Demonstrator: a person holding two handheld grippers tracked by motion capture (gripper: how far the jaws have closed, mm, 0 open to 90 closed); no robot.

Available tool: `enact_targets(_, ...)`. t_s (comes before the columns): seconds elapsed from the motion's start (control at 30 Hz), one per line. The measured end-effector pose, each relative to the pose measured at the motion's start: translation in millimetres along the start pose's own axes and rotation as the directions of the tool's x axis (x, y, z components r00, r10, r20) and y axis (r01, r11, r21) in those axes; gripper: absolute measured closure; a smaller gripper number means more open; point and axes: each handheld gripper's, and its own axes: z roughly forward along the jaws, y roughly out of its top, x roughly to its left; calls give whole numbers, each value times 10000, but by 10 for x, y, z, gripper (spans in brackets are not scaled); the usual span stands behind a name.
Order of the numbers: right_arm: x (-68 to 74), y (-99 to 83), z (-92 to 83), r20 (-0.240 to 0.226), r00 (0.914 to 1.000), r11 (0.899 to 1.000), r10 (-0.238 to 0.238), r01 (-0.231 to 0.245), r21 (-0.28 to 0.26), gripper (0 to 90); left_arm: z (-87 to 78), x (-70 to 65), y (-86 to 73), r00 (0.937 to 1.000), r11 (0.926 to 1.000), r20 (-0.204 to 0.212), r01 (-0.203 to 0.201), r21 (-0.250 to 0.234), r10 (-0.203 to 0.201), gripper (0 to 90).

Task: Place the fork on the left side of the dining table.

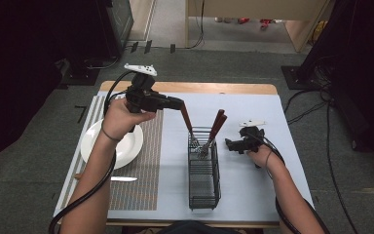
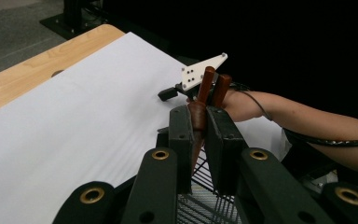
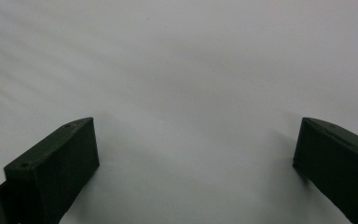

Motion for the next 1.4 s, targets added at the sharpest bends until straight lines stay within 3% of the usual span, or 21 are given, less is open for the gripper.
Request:
enact_targets(0.43, 0, -1, 0, -8, 10000, 10000, 6, -6, -2, 0, -207, -68, 110, 9995, 9983, -245, -198, -551, 185, 824)
enact_targets(0.87, 0, 0, 0, -3, 10000, 10000, 3, -3, -4, 0, -533, -205, 134, 9990, 9876, -250, -412, -1517, 378, 824)
enact_targets(1.1, 1, 0, 0, -1, 10000, 10000, 15, -15, -4, 0, -760, -210, 95, 9962, 9795, -796, -491, -1952, 341, 824)
enact_targets(1.3, 1, -1, 0, 3, 10000, 10000, 9, -9, -8, 0, -834, -104, 35, 9897, 9803, -1431, -291, -1954, 9, 824)
enact_targets(1.4, 2, -1, 0, -6, 10000, 10000, 28, -28, -20, 0, -852, -27, 4, 9834, 9810, -1802, -150, -1935, -205, 824)
